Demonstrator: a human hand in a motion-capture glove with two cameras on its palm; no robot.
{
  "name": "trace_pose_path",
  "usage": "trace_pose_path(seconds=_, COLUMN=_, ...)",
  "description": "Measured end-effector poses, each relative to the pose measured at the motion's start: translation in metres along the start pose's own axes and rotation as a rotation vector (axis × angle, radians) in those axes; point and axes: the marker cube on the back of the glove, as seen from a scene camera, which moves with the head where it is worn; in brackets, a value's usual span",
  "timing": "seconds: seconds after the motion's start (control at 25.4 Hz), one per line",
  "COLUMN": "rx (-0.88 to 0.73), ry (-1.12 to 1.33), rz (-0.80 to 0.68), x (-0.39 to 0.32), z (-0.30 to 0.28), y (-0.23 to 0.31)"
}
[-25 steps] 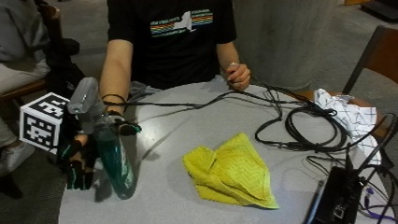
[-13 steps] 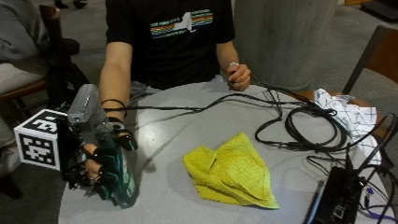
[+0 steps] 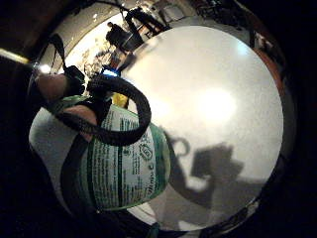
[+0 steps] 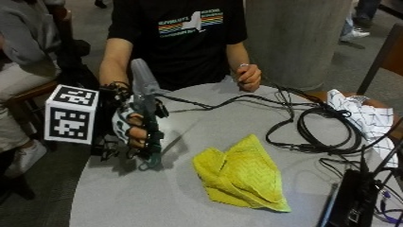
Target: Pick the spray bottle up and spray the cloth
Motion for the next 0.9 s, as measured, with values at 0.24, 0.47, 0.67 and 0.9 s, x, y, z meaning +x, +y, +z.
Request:
trace_pose_path(seconds=0.24, rx=-0.216, ry=0.043, rz=0.083, x=-0.028, z=0.02, y=0.028)
trace_pose_path(seconds=0.47, rx=-0.353, ry=0.146, rz=0.2, x=-0.038, z=0.03, y=0.037)
trace_pose_path(seconds=0.67, rx=-0.424, ry=0.216, rz=0.245, x=-0.043, z=0.035, y=0.04)
trace_pose_path(seconds=0.9, rx=-0.485, ry=0.284, rz=0.315, x=-0.044, z=0.04, y=0.037)
